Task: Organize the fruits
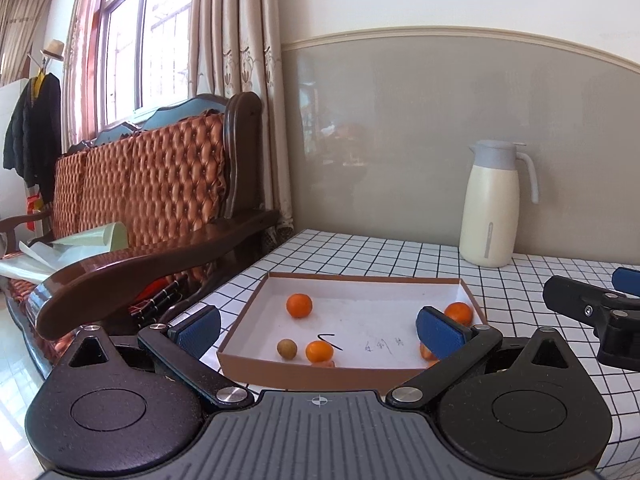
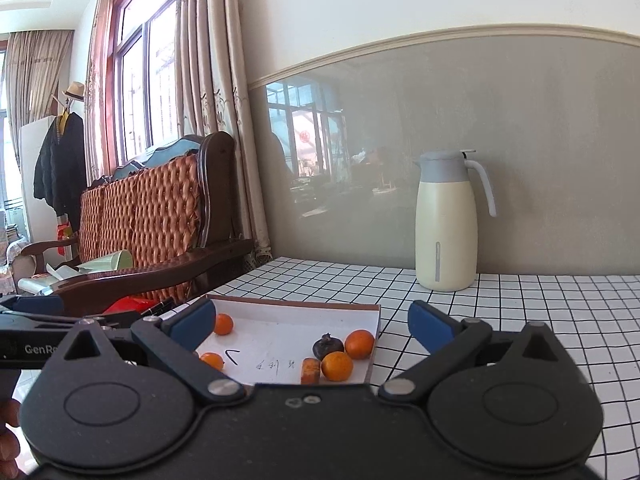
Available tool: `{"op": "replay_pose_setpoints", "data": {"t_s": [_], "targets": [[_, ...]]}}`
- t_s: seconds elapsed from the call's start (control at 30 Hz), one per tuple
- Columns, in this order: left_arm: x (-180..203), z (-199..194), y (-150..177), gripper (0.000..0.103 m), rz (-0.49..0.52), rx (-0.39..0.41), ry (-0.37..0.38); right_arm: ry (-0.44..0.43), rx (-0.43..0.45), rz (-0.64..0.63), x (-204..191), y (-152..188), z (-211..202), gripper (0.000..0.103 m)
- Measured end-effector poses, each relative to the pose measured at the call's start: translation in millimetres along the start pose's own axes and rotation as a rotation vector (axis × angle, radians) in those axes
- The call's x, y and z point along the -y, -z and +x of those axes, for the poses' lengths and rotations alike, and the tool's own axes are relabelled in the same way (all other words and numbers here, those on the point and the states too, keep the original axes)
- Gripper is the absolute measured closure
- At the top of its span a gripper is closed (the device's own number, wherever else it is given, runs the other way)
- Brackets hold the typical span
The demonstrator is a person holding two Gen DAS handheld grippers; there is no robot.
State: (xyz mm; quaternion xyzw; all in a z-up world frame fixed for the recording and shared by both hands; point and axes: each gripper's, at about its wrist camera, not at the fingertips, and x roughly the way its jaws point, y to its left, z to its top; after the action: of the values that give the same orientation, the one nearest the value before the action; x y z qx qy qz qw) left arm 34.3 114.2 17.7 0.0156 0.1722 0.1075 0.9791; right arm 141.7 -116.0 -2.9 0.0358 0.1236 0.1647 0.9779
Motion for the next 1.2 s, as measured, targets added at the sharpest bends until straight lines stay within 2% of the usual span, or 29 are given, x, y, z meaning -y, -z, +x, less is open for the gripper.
{"op": "replay_pose_setpoints", "data": {"t_s": [0.2, 0.33, 0.83, 1.2], "targets": [[4.6, -37.2, 5.6, 0.0, -0.001, -0.002, 0.017, 0.016, 0.041, -0.017, -5.7, -2.4, -42.5, 0.006], [5.7, -48.6, 5.4, 0.0, -0.012, -0.002, 0.029, 0.019, 0.053, -0.018, -5.5, -5.9, -53.3, 0.006], [8.1, -46.1, 0.0, 0.0, -0.009, 0.004, 0.033, 0.009, 0.039, -0.022, -9.1, -1.0, -49.2, 0.006], [4.3, -44.1, 0.1, 0.0, -0.027, 0.0, 0.031, 0.035, 0.022, -0.024, -8.8, 1.2, -46.8, 0.006]]}}
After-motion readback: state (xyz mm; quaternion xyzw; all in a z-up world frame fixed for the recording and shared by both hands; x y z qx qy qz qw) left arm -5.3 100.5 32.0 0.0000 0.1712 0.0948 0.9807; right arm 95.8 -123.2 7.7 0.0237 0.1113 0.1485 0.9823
